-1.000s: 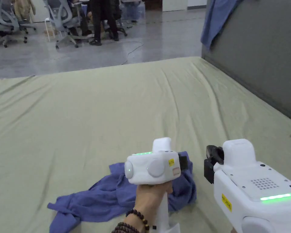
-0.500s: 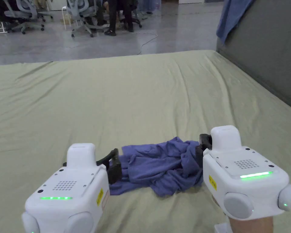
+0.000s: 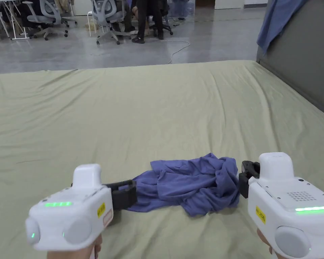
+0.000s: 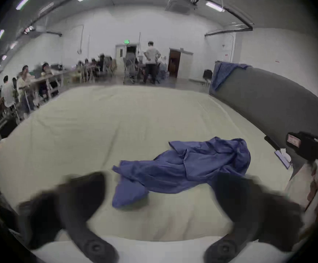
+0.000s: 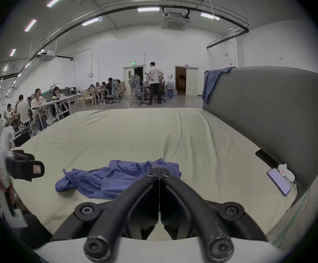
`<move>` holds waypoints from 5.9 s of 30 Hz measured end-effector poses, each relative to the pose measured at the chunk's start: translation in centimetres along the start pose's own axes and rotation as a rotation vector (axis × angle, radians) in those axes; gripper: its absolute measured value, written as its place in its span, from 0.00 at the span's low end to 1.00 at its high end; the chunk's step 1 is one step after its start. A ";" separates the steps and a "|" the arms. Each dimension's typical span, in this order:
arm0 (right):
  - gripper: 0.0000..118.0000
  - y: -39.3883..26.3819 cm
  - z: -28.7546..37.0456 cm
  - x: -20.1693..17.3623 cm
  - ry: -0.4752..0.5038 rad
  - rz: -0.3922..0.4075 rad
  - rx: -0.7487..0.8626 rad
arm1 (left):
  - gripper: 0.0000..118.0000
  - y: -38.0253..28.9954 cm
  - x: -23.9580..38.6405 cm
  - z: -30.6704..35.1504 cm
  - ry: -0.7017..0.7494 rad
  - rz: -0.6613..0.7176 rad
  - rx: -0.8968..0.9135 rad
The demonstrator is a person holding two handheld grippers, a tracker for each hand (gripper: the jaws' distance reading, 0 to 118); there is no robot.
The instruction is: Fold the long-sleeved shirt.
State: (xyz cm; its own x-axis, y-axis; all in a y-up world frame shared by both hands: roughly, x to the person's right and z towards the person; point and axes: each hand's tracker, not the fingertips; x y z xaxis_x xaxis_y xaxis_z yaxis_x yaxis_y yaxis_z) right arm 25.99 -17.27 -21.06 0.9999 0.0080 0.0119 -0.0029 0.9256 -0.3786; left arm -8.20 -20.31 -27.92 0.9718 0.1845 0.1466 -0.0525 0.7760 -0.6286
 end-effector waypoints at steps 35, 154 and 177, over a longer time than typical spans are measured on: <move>0.05 12.8 -16.3 1.7 0.151 0.100 -0.128 | 0.05 15.9 -3.0 -3.4 0.041 -0.098 0.164; 0.00 20.4 -31.6 0.7 0.188 0.137 -0.325 | 0.01 12.5 -2.7 -4.6 0.065 -0.012 0.136; 0.00 46.9 -16.3 13.2 -0.154 -0.044 0.187 | 0.01 46.7 -1.3 3.9 0.359 -0.111 0.474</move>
State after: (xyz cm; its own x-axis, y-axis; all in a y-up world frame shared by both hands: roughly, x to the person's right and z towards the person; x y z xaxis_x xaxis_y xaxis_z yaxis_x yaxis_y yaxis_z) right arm 39.25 20.03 -53.77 0.9853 0.0102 0.1707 0.0240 0.9802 -0.1968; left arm -12.78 18.07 -54.50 0.9899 -0.0641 -0.1268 0.0374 0.9785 -0.2031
